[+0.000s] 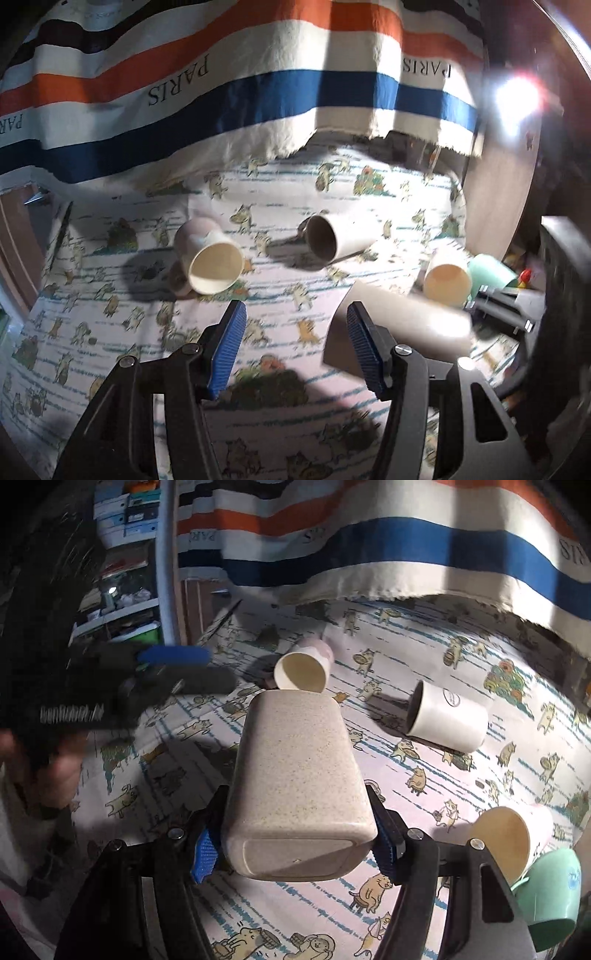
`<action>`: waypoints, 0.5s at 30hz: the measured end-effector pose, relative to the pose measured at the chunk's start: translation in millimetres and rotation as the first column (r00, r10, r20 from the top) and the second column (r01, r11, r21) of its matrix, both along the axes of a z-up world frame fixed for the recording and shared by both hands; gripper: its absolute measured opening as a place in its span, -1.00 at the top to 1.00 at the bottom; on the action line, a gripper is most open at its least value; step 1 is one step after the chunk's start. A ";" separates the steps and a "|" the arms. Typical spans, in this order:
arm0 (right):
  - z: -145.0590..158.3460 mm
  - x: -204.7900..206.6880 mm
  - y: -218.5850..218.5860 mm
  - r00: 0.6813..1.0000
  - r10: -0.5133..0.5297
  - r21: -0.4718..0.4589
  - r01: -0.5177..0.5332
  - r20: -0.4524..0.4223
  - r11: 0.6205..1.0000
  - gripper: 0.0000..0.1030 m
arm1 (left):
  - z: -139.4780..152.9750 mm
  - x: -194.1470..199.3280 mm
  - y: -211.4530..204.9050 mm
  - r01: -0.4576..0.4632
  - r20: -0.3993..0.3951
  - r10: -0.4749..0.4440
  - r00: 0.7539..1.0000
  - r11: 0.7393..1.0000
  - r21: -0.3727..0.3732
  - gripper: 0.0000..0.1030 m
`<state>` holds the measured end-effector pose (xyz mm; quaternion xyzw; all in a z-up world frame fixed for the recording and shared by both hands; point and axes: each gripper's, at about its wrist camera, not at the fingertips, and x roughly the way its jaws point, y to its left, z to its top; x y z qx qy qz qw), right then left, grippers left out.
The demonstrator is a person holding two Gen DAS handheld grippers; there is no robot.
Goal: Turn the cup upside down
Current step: 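Rotate the held tan cup with the right gripper so its bottom faces up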
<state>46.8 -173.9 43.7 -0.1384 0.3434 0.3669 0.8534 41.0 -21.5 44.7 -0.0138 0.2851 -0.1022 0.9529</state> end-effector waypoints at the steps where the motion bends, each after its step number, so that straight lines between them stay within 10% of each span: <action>1: 0.0 -0.4 0.9 1.000 0.007 -0.003 -0.007 -0.002 1.000 -0.35 | 3.6 2.2 -1.5 0.009 0.002 -0.009 1.000 1.000 -0.011 -0.09; 15: 9.8 15.1 -16.8 0.999 -0.042 0.092 0.044 -0.023 0.995 -0.34 | -40.7 28.7 -7.9 0.031 -0.171 -0.035 0.985 0.999 -0.026 -0.08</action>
